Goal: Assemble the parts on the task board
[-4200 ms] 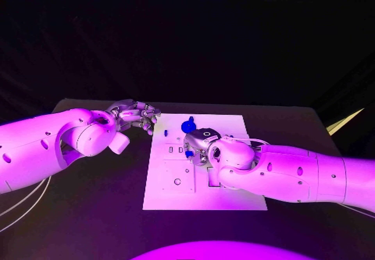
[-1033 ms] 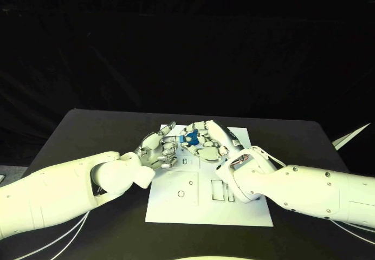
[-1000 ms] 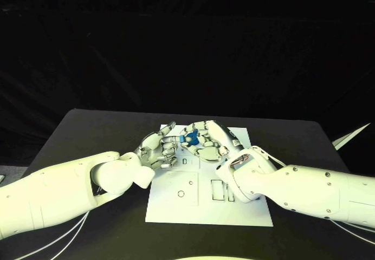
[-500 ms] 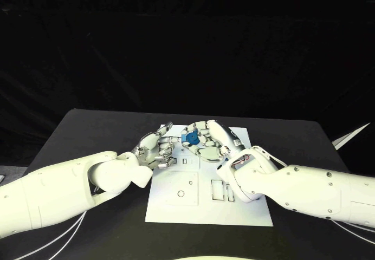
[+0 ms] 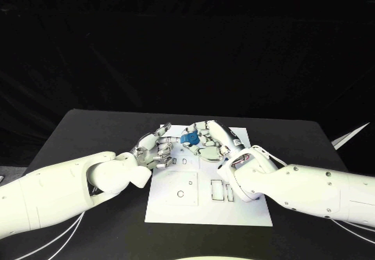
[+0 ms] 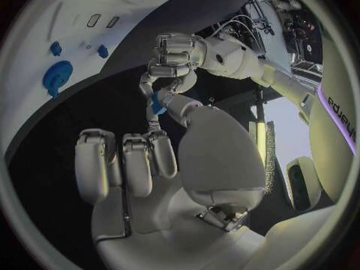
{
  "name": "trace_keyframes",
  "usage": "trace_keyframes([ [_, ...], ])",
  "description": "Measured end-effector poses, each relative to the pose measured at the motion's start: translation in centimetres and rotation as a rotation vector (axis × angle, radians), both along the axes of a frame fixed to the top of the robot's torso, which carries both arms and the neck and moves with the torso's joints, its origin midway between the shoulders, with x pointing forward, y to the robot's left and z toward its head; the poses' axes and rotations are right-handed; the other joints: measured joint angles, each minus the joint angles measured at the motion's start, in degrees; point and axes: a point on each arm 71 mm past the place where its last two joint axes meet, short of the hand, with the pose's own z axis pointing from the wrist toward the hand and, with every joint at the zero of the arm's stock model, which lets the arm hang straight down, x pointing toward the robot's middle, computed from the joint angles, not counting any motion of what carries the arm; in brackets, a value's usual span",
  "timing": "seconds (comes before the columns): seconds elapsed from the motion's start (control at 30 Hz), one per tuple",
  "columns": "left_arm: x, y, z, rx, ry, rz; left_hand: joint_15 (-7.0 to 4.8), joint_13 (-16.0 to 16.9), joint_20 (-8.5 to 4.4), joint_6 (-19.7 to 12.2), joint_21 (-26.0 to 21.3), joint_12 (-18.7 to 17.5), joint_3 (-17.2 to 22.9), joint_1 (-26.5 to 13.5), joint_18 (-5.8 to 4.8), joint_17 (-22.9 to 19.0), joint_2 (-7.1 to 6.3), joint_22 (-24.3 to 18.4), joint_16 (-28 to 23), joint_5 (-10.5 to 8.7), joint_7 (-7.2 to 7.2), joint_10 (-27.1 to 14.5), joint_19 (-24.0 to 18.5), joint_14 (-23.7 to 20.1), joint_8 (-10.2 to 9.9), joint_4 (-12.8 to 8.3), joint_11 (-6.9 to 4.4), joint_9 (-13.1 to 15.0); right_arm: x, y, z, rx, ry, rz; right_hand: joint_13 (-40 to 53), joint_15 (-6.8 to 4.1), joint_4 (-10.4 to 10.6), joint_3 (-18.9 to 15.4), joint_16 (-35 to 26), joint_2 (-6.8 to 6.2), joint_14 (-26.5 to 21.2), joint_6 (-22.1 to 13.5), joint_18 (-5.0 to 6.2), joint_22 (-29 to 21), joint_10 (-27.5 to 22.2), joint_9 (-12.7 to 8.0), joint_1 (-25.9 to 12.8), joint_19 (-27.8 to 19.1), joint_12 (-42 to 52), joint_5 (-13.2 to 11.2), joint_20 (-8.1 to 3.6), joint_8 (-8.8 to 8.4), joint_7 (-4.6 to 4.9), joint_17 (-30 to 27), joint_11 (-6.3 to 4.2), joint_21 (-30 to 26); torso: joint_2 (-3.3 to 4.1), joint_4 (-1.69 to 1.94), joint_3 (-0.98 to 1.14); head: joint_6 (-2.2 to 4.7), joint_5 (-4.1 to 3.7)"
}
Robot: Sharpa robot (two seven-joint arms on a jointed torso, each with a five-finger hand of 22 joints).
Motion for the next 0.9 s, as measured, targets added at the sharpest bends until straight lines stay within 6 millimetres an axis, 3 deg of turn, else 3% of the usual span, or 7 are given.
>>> trace_keyframes([
  [0.27, 0.1, 0.2, 0.0, 0.003, -0.002, 0.006, 0.0, 0.4, 0.0, 0.1, 0.0, 0.0, 0.0, 0.0, 0.0, 0.0, 0.01, 0.1, 0.0, 0.0, -0.12, 0.0, 0.0, 0.0, 0.0, 0.0, 0.0, 0.2, 0.1, -0.2, -0.1, -0.005, -0.002, -0.006, 0.0, 0.0, 0.0, 0.0, 0.0, 0.0, 0.0, 0.0, 0.0, 0.0, 0.0, 0.0, 0.0, 0.0, 0.0, 0.0, 0.0, 0.0, 0.0, 0.0, 0.0, 0.0, 0.01, -0.01, 0.02, 0.02, -0.01],
  [0.4, 0.2, 0.5, -0.1, 0.023, -0.002, 0.026, 0.01, 0.3, 0.01, -0.5, 0.0, 0.0, -0.2, 1.3, 0.01, 0.0, 0.8, 0.0, 0.0, 0.0, 0.41, 0.0, 0.0, 0.0, 0.0, -0.2, 0.01, 0.4, 0.0, -0.1, 0.0, 0.0, -0.01, -0.003, 0.0, 0.0, 0.0, 0.0, 0.0, 0.0, 0.0, 0.0, 0.0, 0.0, 0.0, 0.0, 0.0, 0.0, 0.0, 0.0, 0.0, 0.0, 0.0, 0.0, 0.0, 0.0, 0.02, 0.0, 0.03, 0.09, -0.04],
  [0.47, 0.3, 0.8, -0.2, 0.04, -0.001, 0.041, 0.03, -1.8, 0.11, -1.7, -0.1, -1.0, -3.9, 2.2, 0.01, 0.0, 0.89, -0.5, 0.0, 0.0, 1.54, -0.1, -0.1, 0.0, -1.0, -0.1, 0.06, 0.4, -0.1, -0.1, 0.1, 0.004, -0.014, -0.001, 0.0, 0.0, 0.0, 0.0, 0.0, 0.0, 0.0, 0.0, 0.0, 0.0, 0.0, 0.0, 0.0, 0.0, 0.0, 0.0, 0.0, 0.0, 0.0, 0.0, 0.0, 0.0, 0.02, 0.01, 0.07, 0.1, -0.04],
  [0.5, 0.4, 0.9, -0.3, 0.049, 0.001, 0.05, 0.04, -2.5, 0.42, -3.7, -0.1, -1.7, -3.8, 2.5, 0.02, 0.0, 1.02, -0.9, 0.0, 0.0, 1.48, -0.7, -0.4, 0.0, -1.7, -0.1, 0.61, 0.4, -0.2, -0.1, 0.1, 0.005, -0.015, 0.0, 0.0, 0.0, 0.0, 0.0, 0.0, 0.0, 0.0, 0.0, 0.0, 0.0, 0.0, 0.0, 0.0, 0.0, 0.0, 0.0, 0.0, 0.0, 0.0, 0.0, 0.0, 0.0, 0.02, 0.01, 0.06, 0.1, -0.04],
  [0.57, 0.5, 1.2, -0.4, 0.067, 0.002, 0.066, 0.63, -3.0, 0.45, -4.8, -0.1, -1.9, -3.8, 2.6, 0.01, 0.0, 1.17, -1.3, 0.0, 0.0, 1.63, -0.7, -0.5, 0.6, -1.9, -0.1, 0.61, 0.4, -0.2, -0.1, 0.2, 0.007, -0.017, 0.001, 0.0, 0.0, 0.0, 0.0, 0.0, 0.0, 0.0, 0.0, 0.0, 0.0, 0.0, 0.0, 0.0, 0.0, 0.0, 0.0, 0.0, 0.0, 0.0, 0.0, 0.0, 0.0, 0.03, 0.01, 0.08, 0.1, -0.04],
  [0.9, 1.5, 4.0, -1.1, 0.191, -0.009, 0.17, 1.13, -4.9, 1.36, -5.2, -1.4, -3.2, -3.9, 4.4, 0.02, 0.0, 1.32, -3.8, -0.1, 0.0, 2.05, -2.4, -1.4, 0.1, -2.6, -0.1, 1.05, 0.3, -0.1, -0.4, -0.3, -0.043, 0.028, -0.011, 0.0, 0.0, 0.0, 0.0, 0.0, 0.0, 0.0, 0.0, 0.0, 0.0, 0.0, 0.0, 0.0, 0.0, 0.0, 0.0, 0.0, 0.0, 0.0, 0.0, 0.0, 0.0, 0.02, -0.04, 0.11, -0.1, 0.01],
])
